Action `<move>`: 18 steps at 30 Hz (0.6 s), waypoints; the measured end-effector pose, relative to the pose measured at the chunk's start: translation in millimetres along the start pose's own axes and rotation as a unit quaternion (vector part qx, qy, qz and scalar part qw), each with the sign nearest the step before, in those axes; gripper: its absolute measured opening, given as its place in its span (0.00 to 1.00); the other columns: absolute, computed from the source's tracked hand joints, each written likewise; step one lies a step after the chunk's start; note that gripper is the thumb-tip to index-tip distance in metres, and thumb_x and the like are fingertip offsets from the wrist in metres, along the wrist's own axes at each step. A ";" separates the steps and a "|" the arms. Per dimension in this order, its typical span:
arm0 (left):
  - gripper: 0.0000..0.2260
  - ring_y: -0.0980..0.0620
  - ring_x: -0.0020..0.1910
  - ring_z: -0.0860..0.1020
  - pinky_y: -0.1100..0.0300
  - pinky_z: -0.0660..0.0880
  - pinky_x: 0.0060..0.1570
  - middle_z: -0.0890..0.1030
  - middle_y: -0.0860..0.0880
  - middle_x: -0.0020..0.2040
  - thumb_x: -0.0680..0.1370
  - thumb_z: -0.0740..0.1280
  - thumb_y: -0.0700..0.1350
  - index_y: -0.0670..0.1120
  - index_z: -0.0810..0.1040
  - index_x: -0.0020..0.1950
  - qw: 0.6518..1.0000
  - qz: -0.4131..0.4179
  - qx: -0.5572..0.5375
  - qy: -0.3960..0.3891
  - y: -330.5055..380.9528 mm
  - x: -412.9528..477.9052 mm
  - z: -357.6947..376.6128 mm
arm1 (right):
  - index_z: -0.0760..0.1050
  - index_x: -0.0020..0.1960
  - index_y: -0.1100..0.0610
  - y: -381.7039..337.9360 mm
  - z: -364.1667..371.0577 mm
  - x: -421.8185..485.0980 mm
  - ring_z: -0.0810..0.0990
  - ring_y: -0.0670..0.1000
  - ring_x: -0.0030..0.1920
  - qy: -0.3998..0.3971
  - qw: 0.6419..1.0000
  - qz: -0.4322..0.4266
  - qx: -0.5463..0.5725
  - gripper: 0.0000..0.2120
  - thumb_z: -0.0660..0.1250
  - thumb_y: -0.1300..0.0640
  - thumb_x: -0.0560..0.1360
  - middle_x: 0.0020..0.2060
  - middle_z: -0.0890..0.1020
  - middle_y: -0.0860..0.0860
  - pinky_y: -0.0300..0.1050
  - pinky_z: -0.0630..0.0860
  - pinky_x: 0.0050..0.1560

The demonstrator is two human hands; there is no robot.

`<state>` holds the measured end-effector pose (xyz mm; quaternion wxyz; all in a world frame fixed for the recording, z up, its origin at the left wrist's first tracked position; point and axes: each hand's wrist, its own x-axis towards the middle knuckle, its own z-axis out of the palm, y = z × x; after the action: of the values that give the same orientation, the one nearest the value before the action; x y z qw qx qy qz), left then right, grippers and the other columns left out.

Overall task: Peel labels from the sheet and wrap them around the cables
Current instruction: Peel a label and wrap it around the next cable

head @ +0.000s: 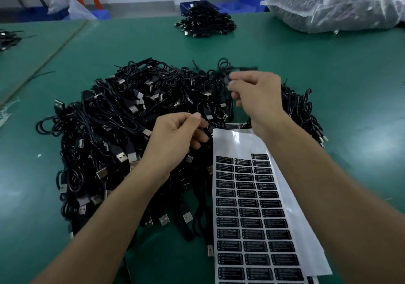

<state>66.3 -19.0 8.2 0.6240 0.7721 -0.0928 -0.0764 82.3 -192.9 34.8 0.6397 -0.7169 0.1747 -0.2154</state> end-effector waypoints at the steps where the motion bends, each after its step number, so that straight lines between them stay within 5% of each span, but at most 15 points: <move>1: 0.15 0.59 0.29 0.77 0.70 0.71 0.28 0.84 0.51 0.34 0.84 0.61 0.49 0.46 0.83 0.45 1.000 -0.005 -0.007 -0.005 0.1 -0.2 0.0 | 0.83 0.52 0.58 -5.0 -1.4 -8.4 0.78 0.43 0.32 -0.026 0.999 -0.008 0.039 0.09 0.70 0.68 0.75 0.37 0.84 0.51 0.34 0.74 0.34; 7: 0.30 0.50 0.40 0.85 0.60 0.77 0.38 0.87 0.47 0.43 0.83 0.49 0.64 0.47 0.84 0.54 0.997 -0.038 -0.061 -0.019 0.2 3.6 -4.3 | 0.83 0.52 0.56 -12.6 -16.3 -48.1 0.75 0.45 0.33 -0.259 0.954 -0.023 0.148 0.11 0.68 0.69 0.77 0.39 0.84 0.54 0.38 0.72 0.36; 10: 0.29 0.49 0.42 0.85 0.55 0.77 0.44 0.87 0.46 0.44 0.81 0.52 0.67 0.47 0.83 0.53 0.996 -0.034 -0.077 -0.036 0.7 3.9 -4.4 | 0.86 0.48 0.54 -1.5 -29.0 -52.6 0.74 0.46 0.33 -0.363 0.922 0.006 0.135 0.10 0.70 0.66 0.73 0.36 0.82 0.53 0.38 0.71 0.36; 13: 0.16 0.52 0.38 0.84 0.52 0.78 0.50 0.87 0.48 0.41 0.81 0.64 0.58 0.47 0.82 0.51 0.993 -0.035 -0.113 -0.011 3.0 4.9 -5.4 | 0.87 0.47 0.52 9.5 -40.7 -52.6 0.74 0.45 0.33 -0.460 0.883 0.028 0.087 0.10 0.70 0.64 0.73 0.37 0.83 0.51 0.36 0.70 0.35; 16: 0.01 0.56 0.32 0.81 0.59 0.78 0.41 0.86 0.50 0.37 0.80 0.69 0.44 0.47 0.78 0.50 0.985 -0.040 -0.165 0.028 3.6 6.8 -6.9 | 0.87 0.47 0.51 19.3 -50.2 -52.2 0.74 0.44 0.34 -0.484 0.874 0.034 0.030 0.11 0.68 0.63 0.73 0.38 0.84 0.50 0.36 0.70 0.35; 18: 0.02 0.56 0.33 0.81 0.63 0.77 0.35 0.86 0.49 0.38 0.80 0.68 0.41 0.46 0.77 0.51 0.981 -0.034 -0.189 0.040 3.7 6.9 -8.8 | 0.87 0.46 0.50 25.0 -53.2 -52.0 0.74 0.44 0.34 -0.450 0.892 0.044 0.016 0.11 0.68 0.61 0.73 0.36 0.83 0.49 0.36 0.70 0.35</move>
<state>74.8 -13.1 13.6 0.7589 0.6454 -0.0252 -0.0830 10.6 -213.4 10.3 0.6701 -0.7182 -0.1038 0.1563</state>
